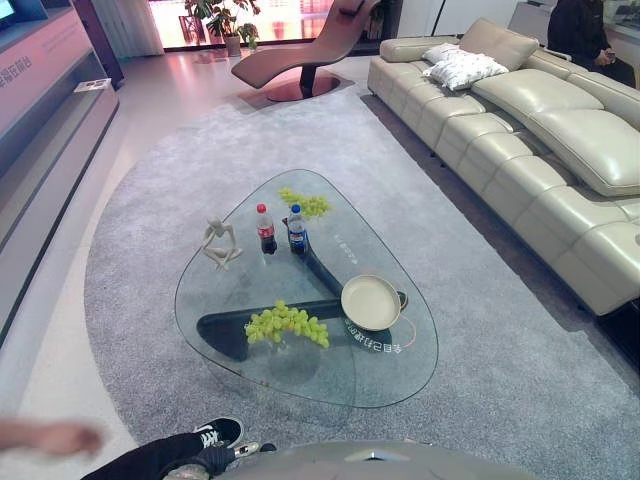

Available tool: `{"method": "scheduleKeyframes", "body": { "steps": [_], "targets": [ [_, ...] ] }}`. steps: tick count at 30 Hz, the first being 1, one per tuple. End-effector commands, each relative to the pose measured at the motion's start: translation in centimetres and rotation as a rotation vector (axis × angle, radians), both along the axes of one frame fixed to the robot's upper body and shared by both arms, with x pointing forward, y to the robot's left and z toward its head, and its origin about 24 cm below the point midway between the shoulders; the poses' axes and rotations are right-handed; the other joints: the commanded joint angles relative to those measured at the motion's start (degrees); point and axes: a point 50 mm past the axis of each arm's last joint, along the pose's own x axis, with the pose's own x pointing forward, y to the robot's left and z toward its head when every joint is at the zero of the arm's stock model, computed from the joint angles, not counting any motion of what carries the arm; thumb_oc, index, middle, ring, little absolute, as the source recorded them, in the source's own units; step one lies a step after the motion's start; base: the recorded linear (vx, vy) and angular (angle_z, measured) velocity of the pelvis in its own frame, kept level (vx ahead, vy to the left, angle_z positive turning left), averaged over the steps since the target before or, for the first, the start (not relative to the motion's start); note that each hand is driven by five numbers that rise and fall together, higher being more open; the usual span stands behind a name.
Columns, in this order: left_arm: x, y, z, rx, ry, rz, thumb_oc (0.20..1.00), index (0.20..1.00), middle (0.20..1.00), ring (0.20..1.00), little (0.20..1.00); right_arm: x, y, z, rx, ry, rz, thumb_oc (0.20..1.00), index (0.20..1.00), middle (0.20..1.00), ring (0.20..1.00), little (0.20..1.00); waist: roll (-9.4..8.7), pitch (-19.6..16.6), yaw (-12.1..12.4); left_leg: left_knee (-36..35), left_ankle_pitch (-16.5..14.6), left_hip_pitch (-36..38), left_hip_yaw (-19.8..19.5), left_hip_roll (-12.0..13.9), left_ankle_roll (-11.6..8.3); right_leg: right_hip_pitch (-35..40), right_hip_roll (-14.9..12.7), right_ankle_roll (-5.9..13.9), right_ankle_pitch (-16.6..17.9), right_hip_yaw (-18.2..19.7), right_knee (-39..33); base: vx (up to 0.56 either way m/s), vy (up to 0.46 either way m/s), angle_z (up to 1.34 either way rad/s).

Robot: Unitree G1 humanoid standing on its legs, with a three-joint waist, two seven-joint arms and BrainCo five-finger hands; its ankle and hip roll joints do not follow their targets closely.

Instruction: Pick up fruits into the plate

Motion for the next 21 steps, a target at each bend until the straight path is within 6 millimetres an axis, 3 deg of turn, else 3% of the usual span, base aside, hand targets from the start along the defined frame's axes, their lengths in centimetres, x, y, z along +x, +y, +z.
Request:
{"method": "scheduleKeyframes", "body": {
  "steps": [1, 12, 16, 21],
  "targets": [
    [2.2, 0.8, 0.5, 0.085, -0.046, -0.066, 1.000, 1.000, 1.000, 1.000, 1.000, 3.0, 0.8, 0.3, 0.033, -0.057, -0.002, 1.000, 1.000, 1.000, 1.000, 1.000, -0.10, 4.4, 0.8, 1.1, -7.5, 3.0, -0.1, -3.1, 3.48, -0.2, 1.5, -1.43, -2.7, -0.6, 4.6, 0.00, 0.000, 0.00],
    [2.9, 2.6, 1.1, 0.266, -0.079, -0.053, 1.000, 1.000, 1.000, 1.000, 1.000, 3.2, 0.3, 0.4, 0.030, -0.051, 0.008, 1.000, 1.000, 1.000, 1.000, 1.000, -0.03, 4.6, 0.5, 1.1, -7.0, 2.9, 0.1, -2.7, 3.08, -0.2, 1.8, -1.51, -2.5, -0.4, 4.4, 0.00, 0.000, 0.00],
    [5.6, 3.2, 2.2, 0.371, -0.211, -0.186, 1.000, 1.000, 1.000, 1.000, 1.000, 3.4, -0.5, 0.6, 0.021, -0.049, 0.006, 1.000, 1.000, 1.000, 1.000, 1.000, 0.28, 4.9, 0.1, 1.1, -6.9, 3.0, 0.4, -2.5, 2.83, -0.2, 1.7, -1.32, -2.4, -0.3, 4.4, 0.02, 0.011, 0.00],
    [12.7, 5.1, 6.3, 0.579, -0.442, -0.359, 1.000, 1.000, 1.000, 1.000, 1.000, 5.2, -2.6, 1.5, -0.005, -0.078, 0.007, 1.000, 1.000, 1.000, 1.000, 1.000, 1.39, 6.4, -0.2, 1.6, -6.1, 0.9, 0.9, -2.1, 2.73, -2.6, 1.7, -1.32, -2.2, 0.3, 5.0, -0.06, 0.029, -0.05]
  ]
}}
